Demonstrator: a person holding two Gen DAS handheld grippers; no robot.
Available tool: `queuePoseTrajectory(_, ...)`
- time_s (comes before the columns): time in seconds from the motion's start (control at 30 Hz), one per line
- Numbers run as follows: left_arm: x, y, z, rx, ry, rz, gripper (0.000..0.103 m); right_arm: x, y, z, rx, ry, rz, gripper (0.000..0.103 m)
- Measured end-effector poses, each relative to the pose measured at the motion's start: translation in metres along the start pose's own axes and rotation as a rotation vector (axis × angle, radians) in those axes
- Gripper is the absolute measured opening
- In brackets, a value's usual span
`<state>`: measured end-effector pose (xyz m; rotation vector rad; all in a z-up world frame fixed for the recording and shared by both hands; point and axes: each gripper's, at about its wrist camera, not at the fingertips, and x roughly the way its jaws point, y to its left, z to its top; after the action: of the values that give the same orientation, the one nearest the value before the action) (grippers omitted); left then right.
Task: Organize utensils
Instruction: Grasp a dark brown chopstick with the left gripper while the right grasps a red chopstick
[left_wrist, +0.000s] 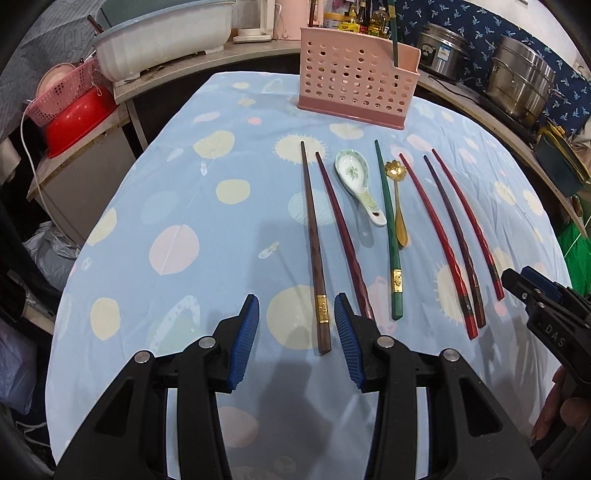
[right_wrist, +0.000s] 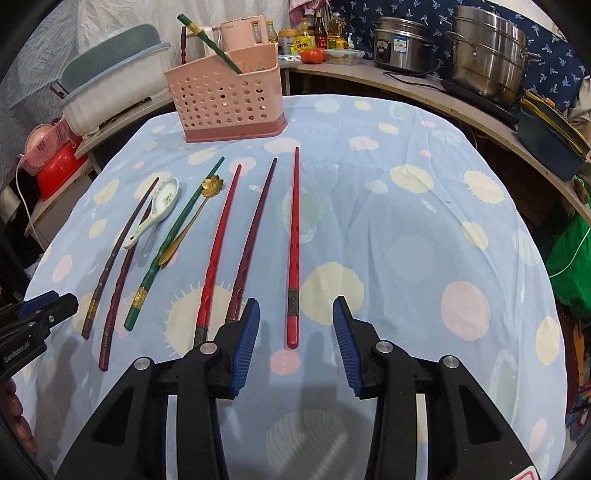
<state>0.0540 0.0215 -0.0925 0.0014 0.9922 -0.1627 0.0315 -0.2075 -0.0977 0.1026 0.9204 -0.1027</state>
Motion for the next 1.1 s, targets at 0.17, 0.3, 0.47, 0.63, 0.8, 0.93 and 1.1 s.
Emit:
queuePoseTrajectory(0.17, 0.005, 0.0, 0.0, -0.006, 0.009, -0.009, 0.04, 0.011, 0.001, 0.002, 0.002, 0.014, -0.002, 0.032)
queuePoseTrajectory(0.3, 0.009, -0.003, -0.002, 0.002, 0.017, -0.016, 0.04, 0.018, 0.0, 0.001, 0.006, 0.03, -0.003, 0.027)
queuePoseTrajectory(0.47, 0.018, -0.004, -0.005, -0.004, 0.037, -0.02, 0.04, 0.022, -0.001, -0.001, 0.006, 0.038, -0.004, 0.024)
queuePoseTrajectory(0.63, 0.022, -0.005, -0.007, 0.004, 0.042, -0.011, 0.032, 0.023, -0.001, -0.001, 0.007, 0.037, -0.004, 0.023)
queuePoseTrajectory(0.8, 0.023, -0.005, -0.008, 0.017, 0.04, -0.008, 0.02, 0.023, -0.001, -0.001, 0.004, 0.032, -0.007, 0.023)
queuePoseTrajectory(0.93, 0.024, -0.006, -0.008, 0.024, 0.038, -0.012, 0.012, 0.024, -0.002, -0.001, 0.002, 0.029, -0.01, 0.022)
queuePoseTrajectory(1.1, 0.024, -0.008, -0.009, 0.033, 0.037, -0.01, 0.007, 0.025, -0.002, -0.001, 0.002, 0.027, -0.008, 0.011)
